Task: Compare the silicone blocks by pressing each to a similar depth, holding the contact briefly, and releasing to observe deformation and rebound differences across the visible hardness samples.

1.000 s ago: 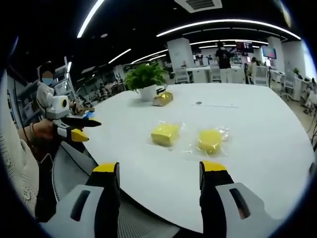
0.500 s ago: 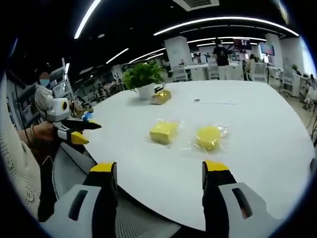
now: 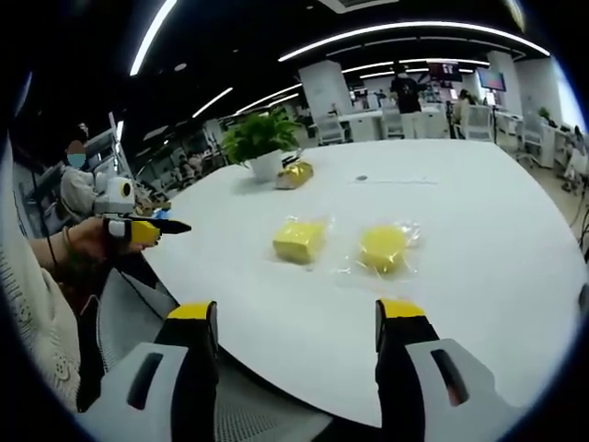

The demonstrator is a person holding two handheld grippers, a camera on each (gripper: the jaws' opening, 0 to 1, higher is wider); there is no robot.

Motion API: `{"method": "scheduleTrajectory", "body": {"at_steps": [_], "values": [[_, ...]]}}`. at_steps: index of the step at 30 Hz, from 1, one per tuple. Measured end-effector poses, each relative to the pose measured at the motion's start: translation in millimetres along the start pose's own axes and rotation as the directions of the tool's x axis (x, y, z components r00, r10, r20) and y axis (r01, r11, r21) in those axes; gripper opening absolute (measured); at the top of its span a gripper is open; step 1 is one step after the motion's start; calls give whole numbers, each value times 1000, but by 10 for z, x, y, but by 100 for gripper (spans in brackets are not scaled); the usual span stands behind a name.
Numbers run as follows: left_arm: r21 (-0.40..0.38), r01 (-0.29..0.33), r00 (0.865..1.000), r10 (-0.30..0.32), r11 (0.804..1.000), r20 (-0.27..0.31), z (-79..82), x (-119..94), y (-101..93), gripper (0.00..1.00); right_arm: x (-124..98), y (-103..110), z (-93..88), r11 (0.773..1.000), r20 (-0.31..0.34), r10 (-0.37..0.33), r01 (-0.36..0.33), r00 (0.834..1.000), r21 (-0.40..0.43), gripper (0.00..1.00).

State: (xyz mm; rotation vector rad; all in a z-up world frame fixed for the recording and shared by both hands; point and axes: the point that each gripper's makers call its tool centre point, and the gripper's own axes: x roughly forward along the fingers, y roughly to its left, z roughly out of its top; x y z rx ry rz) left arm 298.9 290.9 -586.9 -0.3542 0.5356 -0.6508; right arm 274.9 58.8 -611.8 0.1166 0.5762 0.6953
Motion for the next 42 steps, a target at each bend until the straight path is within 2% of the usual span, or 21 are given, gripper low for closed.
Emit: {"method": "scheduleTrajectory", "body": {"at_steps": [2, 8, 9, 13, 18, 21, 25, 29, 30, 32, 34, 35, 37, 41, 42], "values": [[-38, 12, 1000, -11, 999, 26, 90, 73, 78, 74, 15, -23, -30, 1000, -11, -2, 2, 1000, 4, 64], [-118, 14, 1000, -10, 993, 29, 151, 321, 407, 74, 67, -50, -93, 1000, -38, -5, 5, 999, 17, 65], [-151, 10, 1000, -6, 988, 28, 156, 377, 482, 74, 74, -65, -93, 1000, -39, -5, 6, 999, 26, 65], [-205, 19, 999, -11, 979, 38, 198, 585, 653, 75, 98, -137, -70, 999, -47, -14, 15, 999, 28, 69], [-208, 0, 1000, -4, 978, -20, 128, 824, 873, 74, 112, -270, 19, 999, -43, -37, 38, 998, 19, 70], [-219, 4, 999, -12, 976, -34, 124, 982, 961, 74, 121, -305, 59, 999, -41, -40, 41, 998, 14, 70], [-293, 16, 997, -37, 956, -68, 73, 1223, 1021, 77, 157, -357, 78, 999, -53, -40, 41, 998, 13, 70], [-337, 33, 996, -57, 941, -62, 85, 1446, 1085, 76, 196, -414, 12, 999, -84, -45, 47, 995, 22, 70], [-349, 37, 996, -61, 936, -58, 87, 1490, 1103, 75, 199, -419, 1, 999, -88, -43, 46, 995, 24, 70], [-414, 49, 996, -75, 909, -46, 100, 1582, 1126, 73, 208, -435, -27, 999, -100, -39, 43, 994, 30, 70], [-420, 68, 995, -90, 905, -33, 112, 1666, 1164, 68, 211, -451, -35, 998, -103, -40, 44, 994, 34, 70], [-435, 49, 997, -72, 899, -37, 108, 1690, 1204, 64, 212, -460, -42, 998, -107, -41, 45, 993, 36, 70], [-433, 61, 996, -82, 899, -28, 118, 1754, 1223, 58, 211, -484, -52, 998, -112, -45, 49, 993, 40, 70], [-509, 97, 993, -119, 855, -10, 105, 1862, 1218, 55, 204, -530, -73, 997, -123, -51, 57, 991, 45, 70], [-508, 102, 992, -123, 856, -8, 93, 1886, 1230, 51, 200, -545, -82, 997, -128, -55, 61, 990, 45, 69]]}}
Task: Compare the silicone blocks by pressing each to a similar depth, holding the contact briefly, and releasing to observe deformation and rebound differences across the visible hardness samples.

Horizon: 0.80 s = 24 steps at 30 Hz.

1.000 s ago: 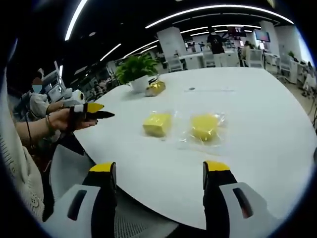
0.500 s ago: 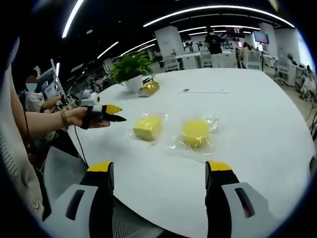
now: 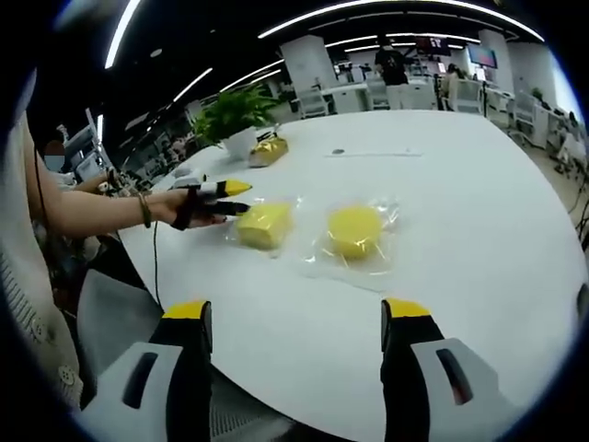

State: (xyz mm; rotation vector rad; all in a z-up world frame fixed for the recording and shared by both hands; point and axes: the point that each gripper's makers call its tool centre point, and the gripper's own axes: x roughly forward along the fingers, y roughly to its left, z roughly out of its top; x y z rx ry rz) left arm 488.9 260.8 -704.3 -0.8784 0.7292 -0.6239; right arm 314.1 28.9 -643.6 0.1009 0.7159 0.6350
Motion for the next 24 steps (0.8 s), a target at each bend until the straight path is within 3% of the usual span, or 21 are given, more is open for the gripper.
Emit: {"method": "scheduleTrajectory", "body": {"at_steps": [5, 10, 14, 19, 24], "values": [[-71, 15, 1000, -16, 997, -14, -47, 63, 23, 37, -9, -45, -19, 1000, -6, -9, 9, 1000, 10, 69], [-93, 14, 1000, -16, 996, -11, -60, 117, 89, 18, 20, -78, -61, 1000, -25, -13, 14, 1000, 18, 69], [-133, 2, 1000, 0, 991, 13, -32, 117, 113, 12, 53, -64, -70, 1000, -32, -8, 8, 999, 18, 68], [-63, 7, 999, -4, 998, 38, 27, 107, 85, 0, 81, -45, -74, 1000, -38, 2, -2, 999, 13, 66], [65, -19, 999, 17, 998, 40, 48, 98, 28, 0, 61, -27, -62, 1000, -31, -1, 1, 1000, 9, 66]]}}
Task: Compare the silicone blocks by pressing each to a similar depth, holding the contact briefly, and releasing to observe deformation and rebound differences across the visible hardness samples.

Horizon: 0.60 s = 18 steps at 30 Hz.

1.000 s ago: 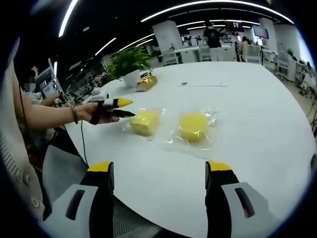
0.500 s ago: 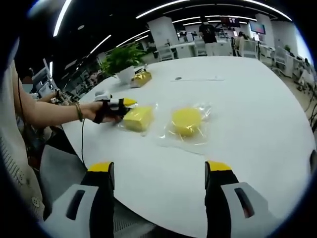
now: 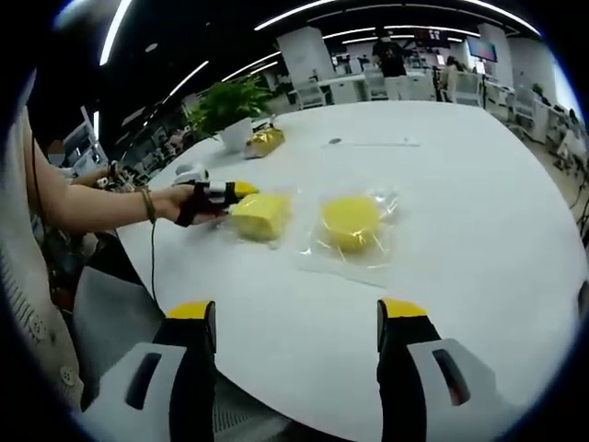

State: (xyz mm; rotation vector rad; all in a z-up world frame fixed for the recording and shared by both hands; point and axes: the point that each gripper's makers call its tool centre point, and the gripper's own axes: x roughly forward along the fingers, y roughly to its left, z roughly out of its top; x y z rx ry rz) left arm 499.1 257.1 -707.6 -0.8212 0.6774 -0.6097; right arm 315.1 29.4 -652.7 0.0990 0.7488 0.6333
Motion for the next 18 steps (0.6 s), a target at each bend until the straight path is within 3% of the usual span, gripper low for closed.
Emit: {"method": "scheduleTrajectory", "body": {"at_steps": [5, 12, 18], "values": [[112, -22, 1000, 23, 993, -7, 37, -45, -155, 0, -63, 34, 19, 1000, 17, -2, 2, 1000, -8, 66], [269, -10, 1000, 8, 963, 6, 32, -161, -533, 0, -164, 114, 45, 1000, 56, -3, 4, 998, -21, 65], [284, 30, 999, -33, 958, 5, -19, -239, -871, 0, -236, 237, 92, 999, 94, 10, -6, 996, -42, 65]]}}
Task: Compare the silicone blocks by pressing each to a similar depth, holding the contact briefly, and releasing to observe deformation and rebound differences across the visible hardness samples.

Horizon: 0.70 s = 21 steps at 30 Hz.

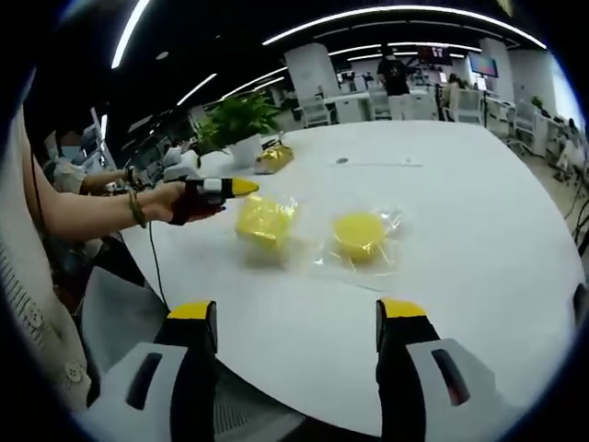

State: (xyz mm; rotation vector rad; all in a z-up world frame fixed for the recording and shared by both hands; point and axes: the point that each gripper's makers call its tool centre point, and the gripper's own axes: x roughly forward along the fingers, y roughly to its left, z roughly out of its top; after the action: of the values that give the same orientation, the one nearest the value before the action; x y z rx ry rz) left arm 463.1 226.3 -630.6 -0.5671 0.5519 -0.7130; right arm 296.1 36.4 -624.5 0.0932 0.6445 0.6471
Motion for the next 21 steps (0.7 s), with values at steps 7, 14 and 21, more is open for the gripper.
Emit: {"method": "scheduleTrajectory", "body": {"at_steps": [7, 14, 21], "values": [[20, 50, 998, -49, 999, -31, -67, -70, -329, 0, -58, 135, 75, 1000, 52, 22, -21, 998, -17, 67], [111, 116, 987, -102, 987, -123, -220, -162, -664, 0, -66, 262, 192, 996, 74, 62, -57, 995, -62, 68], [162, 176, 977, -152, 971, -153, -189, -312, -941, 0, 2, 369, 369, 984, 75, 111, -99, 991, -145, 69]]}}
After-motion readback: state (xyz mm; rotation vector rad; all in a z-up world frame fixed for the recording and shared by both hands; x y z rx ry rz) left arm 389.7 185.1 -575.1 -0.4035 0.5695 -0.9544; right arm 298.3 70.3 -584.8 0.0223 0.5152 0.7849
